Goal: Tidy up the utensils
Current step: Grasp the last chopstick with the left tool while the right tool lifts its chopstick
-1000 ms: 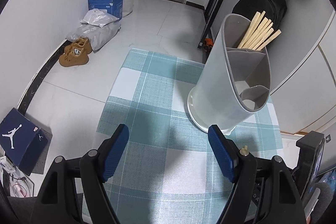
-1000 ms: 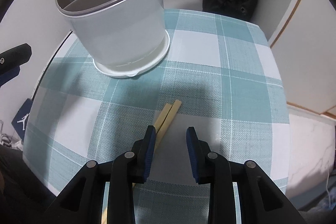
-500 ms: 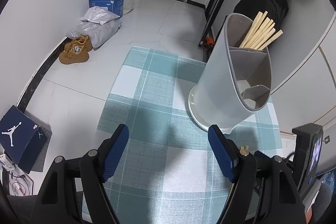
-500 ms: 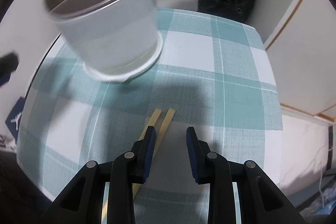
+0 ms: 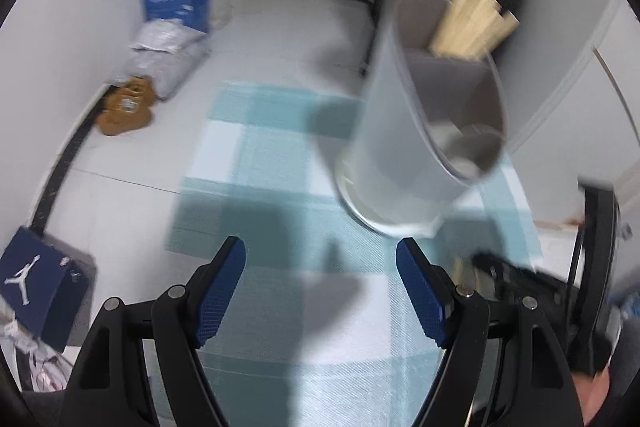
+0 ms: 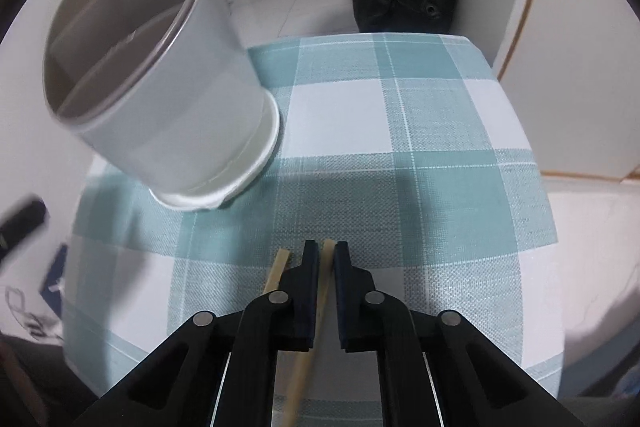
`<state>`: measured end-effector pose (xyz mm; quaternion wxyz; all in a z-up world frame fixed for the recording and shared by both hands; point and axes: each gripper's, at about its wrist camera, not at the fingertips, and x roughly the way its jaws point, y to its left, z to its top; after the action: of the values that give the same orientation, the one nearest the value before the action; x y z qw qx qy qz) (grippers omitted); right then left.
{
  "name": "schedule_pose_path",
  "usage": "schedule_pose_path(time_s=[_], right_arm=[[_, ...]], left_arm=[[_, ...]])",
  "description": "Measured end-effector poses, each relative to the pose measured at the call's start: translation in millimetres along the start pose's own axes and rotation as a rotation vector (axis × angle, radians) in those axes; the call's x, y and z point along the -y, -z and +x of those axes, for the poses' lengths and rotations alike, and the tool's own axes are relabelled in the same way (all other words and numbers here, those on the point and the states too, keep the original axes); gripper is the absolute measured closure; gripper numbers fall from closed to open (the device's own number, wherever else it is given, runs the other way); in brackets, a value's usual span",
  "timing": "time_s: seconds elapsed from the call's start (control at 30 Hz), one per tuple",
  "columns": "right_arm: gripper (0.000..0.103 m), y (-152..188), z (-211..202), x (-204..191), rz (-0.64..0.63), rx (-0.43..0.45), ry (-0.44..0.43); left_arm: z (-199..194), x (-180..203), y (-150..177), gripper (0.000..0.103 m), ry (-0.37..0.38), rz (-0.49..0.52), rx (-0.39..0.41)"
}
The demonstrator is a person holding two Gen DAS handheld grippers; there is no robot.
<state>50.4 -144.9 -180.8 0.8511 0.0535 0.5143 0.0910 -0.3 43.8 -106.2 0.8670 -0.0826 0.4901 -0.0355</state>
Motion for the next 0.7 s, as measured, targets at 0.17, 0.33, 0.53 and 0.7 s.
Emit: schedule_pose_path(time_s=[0.17,0.33,0.53,0.7], right_arm=[[0.098,-2,-17,25,0.128,0.039,-0.107],[0.098,1,-39,62,0.282,0.099,-0.240],[0.098,4,-57,102,0.410,0.172,-0.342],[0.098,11,-74,130,0.498,0.219,-0.423]], left_arm=[[14,16,10,0.029,0.032,0.053,-0.068],[19,30,14,0.029,0.096,0.088,-0.108],[29,51,14,0.029,0.160,0.104,-0.191],[37,75,18,0.029,0.124,0.177,-0.215]])
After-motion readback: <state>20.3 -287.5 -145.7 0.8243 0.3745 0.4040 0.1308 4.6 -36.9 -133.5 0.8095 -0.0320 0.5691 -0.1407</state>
